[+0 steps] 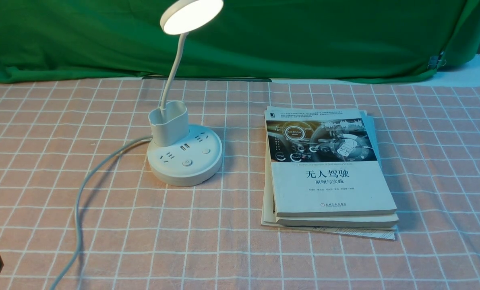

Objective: Turn on the table lamp on the pink coffee tablecloth with your hand.

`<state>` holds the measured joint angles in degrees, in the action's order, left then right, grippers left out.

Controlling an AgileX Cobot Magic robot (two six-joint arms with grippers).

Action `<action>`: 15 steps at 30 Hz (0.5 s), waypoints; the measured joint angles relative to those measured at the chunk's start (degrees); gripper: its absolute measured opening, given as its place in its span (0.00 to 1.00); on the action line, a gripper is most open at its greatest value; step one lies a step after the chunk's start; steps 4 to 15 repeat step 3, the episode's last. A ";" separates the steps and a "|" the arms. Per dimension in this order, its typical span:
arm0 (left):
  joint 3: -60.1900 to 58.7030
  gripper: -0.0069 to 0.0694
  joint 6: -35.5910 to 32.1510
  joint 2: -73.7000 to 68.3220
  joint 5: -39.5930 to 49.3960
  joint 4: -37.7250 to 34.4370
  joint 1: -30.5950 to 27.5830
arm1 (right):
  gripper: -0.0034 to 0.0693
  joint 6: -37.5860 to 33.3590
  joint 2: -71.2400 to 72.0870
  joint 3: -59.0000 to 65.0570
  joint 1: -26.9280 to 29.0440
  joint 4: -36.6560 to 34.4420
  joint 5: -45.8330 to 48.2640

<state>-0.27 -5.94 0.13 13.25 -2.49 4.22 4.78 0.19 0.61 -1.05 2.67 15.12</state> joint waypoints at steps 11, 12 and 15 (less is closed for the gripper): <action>0.00 0.09 0.00 0.00 0.00 0.00 0.00 | 0.37 0.00 0.00 0.00 0.00 0.00 0.00; 0.00 0.09 0.00 0.00 0.00 0.00 0.00 | 0.37 0.00 0.00 0.00 0.00 0.00 0.00; 0.00 0.09 0.00 0.00 0.00 0.00 0.00 | 0.37 0.00 0.00 0.00 0.00 0.00 0.00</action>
